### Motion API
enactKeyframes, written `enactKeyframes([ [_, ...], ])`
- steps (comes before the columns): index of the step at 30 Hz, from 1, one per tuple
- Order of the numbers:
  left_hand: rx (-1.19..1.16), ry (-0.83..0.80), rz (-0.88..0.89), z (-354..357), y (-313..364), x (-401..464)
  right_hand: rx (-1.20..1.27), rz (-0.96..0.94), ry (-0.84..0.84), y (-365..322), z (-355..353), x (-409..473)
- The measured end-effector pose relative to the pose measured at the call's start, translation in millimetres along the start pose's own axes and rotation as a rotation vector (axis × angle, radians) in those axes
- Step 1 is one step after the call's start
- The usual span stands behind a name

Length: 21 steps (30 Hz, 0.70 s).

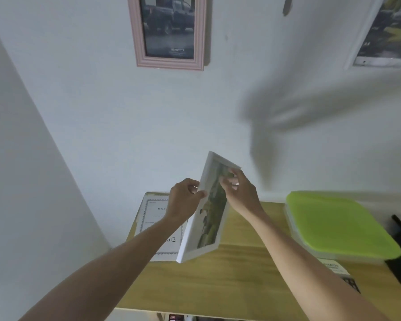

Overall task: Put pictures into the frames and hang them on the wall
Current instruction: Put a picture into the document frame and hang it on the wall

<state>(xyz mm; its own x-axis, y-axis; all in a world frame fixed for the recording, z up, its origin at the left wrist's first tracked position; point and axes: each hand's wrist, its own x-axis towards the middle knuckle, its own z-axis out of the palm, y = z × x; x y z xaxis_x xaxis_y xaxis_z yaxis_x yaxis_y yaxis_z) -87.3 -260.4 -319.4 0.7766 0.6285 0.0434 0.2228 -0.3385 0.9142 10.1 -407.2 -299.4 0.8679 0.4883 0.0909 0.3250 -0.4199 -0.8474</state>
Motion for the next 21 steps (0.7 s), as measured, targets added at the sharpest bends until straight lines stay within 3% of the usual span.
enactKeyframes([
  [6,0.000,0.072,0.135,17,-5,-23,0.129,0.061,0.114,-48,19,-2],
  [13,0.059,0.032,0.348,28,-1,-32,0.080,0.065,0.231,-52,10,7],
  [16,0.109,0.017,0.449,23,-11,-23,0.071,0.067,0.204,-45,-3,12],
  [18,0.153,0.059,0.382,15,-27,-10,0.150,0.087,0.138,-37,-15,15],
  [21,0.211,0.016,0.073,-2,-57,15,0.269,0.130,0.063,-22,-32,16],
])
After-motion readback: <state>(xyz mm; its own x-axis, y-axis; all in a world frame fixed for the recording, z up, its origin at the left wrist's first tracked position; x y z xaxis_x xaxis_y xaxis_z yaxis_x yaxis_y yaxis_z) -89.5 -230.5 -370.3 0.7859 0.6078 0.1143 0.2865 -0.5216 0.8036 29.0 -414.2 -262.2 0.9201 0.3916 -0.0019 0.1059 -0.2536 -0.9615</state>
